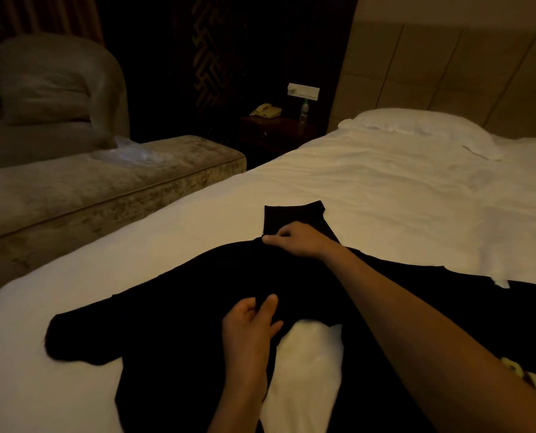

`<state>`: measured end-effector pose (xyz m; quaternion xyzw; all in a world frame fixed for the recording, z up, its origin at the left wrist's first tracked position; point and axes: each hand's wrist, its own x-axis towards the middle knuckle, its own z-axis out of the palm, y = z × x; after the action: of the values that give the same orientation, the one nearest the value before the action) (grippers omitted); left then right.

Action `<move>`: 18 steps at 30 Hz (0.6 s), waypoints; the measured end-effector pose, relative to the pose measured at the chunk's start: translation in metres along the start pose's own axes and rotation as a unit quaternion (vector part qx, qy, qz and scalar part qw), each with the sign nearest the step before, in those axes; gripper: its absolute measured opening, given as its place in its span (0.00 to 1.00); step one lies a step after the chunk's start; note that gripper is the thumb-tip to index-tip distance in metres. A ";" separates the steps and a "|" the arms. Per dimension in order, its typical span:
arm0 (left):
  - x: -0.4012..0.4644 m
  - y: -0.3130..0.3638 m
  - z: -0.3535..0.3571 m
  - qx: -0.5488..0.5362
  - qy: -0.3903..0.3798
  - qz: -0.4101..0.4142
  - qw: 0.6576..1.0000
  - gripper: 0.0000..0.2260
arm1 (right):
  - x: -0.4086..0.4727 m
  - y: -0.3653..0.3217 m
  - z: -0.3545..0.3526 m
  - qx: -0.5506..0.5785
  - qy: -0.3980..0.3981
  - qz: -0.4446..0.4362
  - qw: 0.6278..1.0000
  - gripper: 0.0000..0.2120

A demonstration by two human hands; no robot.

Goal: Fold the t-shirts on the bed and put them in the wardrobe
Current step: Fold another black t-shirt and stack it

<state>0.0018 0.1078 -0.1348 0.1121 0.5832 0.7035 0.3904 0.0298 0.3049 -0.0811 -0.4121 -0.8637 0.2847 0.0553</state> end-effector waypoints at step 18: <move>0.001 0.008 -0.008 -0.070 0.024 0.001 0.997 0.07 | 0.008 -0.001 0.011 -0.010 0.048 -0.067 0.997 0.05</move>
<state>-0.0071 0.1020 -0.1297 0.0684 0.5415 0.7456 0.3824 0.0197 0.3056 -0.0907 -0.3669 -0.8886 0.2515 0.1118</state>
